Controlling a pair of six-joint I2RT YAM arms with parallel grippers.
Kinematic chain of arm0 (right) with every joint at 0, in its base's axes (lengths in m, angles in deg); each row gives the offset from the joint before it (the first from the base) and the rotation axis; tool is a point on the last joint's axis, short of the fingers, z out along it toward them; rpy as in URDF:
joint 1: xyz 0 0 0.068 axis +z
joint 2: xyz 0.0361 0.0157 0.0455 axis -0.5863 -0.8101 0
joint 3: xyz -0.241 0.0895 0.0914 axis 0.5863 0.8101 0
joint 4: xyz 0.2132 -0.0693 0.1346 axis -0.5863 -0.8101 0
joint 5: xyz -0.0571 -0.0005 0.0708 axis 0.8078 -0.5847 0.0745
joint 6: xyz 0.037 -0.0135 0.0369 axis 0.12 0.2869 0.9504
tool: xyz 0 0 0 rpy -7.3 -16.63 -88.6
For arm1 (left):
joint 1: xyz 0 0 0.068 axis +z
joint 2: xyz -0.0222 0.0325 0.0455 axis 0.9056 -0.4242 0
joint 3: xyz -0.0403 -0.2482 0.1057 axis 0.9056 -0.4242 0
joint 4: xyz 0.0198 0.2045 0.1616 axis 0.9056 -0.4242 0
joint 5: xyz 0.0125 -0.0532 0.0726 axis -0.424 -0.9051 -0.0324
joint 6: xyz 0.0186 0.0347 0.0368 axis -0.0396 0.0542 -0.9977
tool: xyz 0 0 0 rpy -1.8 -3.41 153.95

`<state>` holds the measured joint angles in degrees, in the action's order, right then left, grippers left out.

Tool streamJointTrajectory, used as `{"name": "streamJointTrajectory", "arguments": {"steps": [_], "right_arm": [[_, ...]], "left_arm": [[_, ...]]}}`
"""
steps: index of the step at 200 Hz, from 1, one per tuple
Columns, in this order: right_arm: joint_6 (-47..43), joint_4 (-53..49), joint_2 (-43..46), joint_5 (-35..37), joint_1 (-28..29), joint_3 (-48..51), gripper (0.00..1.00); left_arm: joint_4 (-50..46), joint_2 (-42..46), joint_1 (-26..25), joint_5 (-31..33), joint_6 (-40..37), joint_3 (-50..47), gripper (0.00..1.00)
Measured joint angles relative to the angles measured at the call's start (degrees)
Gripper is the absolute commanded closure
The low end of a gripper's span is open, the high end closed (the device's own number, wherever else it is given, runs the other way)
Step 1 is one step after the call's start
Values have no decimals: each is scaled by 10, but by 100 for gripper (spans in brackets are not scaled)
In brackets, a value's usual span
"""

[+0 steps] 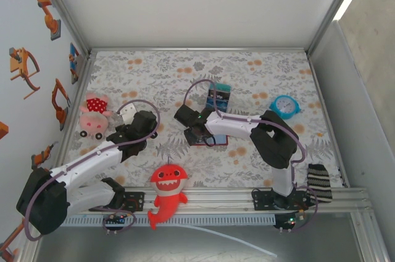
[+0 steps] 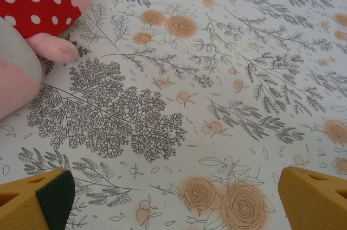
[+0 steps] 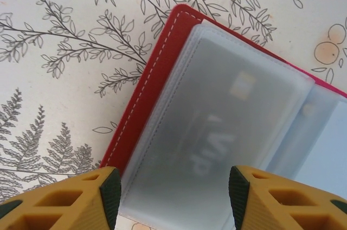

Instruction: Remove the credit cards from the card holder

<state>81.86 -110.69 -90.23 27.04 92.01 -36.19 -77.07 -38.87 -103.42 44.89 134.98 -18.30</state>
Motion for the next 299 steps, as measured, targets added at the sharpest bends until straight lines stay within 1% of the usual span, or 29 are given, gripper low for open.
{"name": "streamJointTrajectory", "arguments": {"steps": [69,90,106,135,151,178,215,266,299], "right_arm": [[17,31,6,-19,-7,33,47],[23,53,18,-33,-14,51,50],[29,70,26,-45,-19,63,55],[32,83,32,-60,-23,71,55],[32,87,34,-64,-24,73,58],[32,88,35,-64,-24,75,61],[32,90,37,-64,-26,77,62],[34,94,46,-63,-27,88,69],[34,89,49,-55,-27,89,69]], "left_arm": [[-1,-12,0,-9,0,0,3],[-1,-14,0,-10,0,0,3],[-1,-15,0,-11,0,0,3],[-1,-15,0,-14,0,1,3],[-1,-15,0,-17,0,2,3],[-1,-15,0,-17,-2,7,3],[-1,-15,0,-22,-3,8,3],[-1,-15,0,-26,-7,16,3],[-1,-15,0,-26,-13,17,3]]}}
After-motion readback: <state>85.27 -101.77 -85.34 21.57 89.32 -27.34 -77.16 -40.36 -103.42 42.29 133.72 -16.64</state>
